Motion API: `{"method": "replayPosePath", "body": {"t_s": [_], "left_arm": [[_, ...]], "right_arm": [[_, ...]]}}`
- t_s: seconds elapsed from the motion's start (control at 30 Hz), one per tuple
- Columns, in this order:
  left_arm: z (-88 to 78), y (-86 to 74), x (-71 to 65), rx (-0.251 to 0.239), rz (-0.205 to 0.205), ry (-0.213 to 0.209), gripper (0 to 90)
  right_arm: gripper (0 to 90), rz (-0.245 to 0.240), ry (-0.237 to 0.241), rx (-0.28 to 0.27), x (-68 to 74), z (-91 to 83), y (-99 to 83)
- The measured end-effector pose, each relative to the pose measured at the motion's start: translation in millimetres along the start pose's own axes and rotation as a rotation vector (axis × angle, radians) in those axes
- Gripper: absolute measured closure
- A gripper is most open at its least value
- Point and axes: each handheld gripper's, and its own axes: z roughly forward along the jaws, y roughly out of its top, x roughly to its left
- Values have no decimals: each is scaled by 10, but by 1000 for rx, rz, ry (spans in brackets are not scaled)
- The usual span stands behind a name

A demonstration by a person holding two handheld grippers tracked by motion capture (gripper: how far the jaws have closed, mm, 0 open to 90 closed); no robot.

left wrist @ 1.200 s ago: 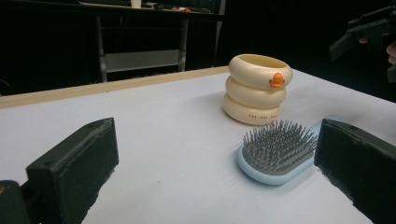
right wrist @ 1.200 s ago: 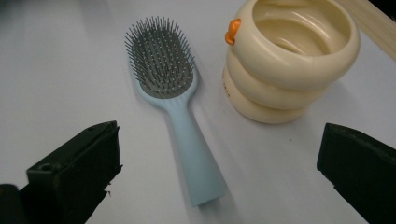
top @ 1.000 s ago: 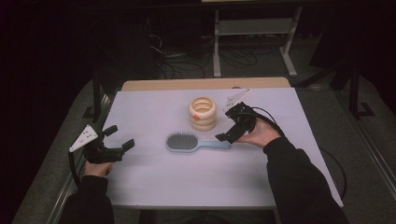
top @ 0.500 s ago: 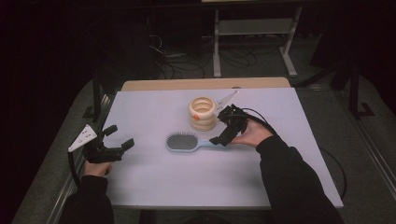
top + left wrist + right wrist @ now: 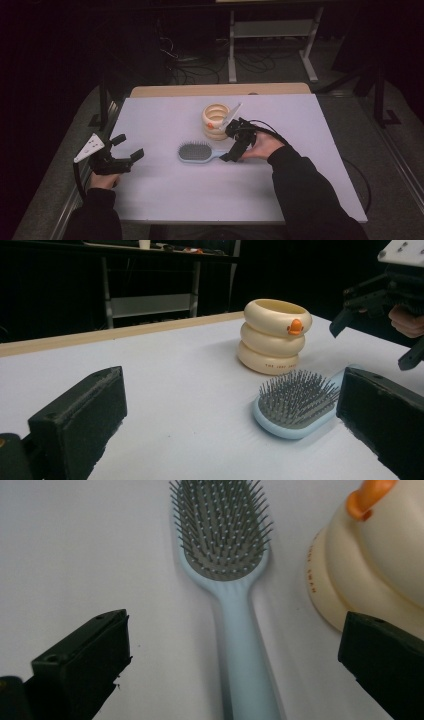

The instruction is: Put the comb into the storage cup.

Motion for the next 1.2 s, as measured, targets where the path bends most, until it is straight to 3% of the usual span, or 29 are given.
{"method": "replayPosePath", "body": {"t_s": [0.27,0.4,0.77,1.2], "left_arm": [[2,-2,-3,2,0,0,0],[-1,-1,1,2,1,0,0],[5,-4,-1,7,3,-1,0],[6,-4,-2,8,3,-1,0]], "right_arm": [[0,-30,1,50,28,143,42],[29,-56,7,67,38,216,53],[136,-68,41,111,7,355,43],[291,-102,31,102,-38,442,21]]}}
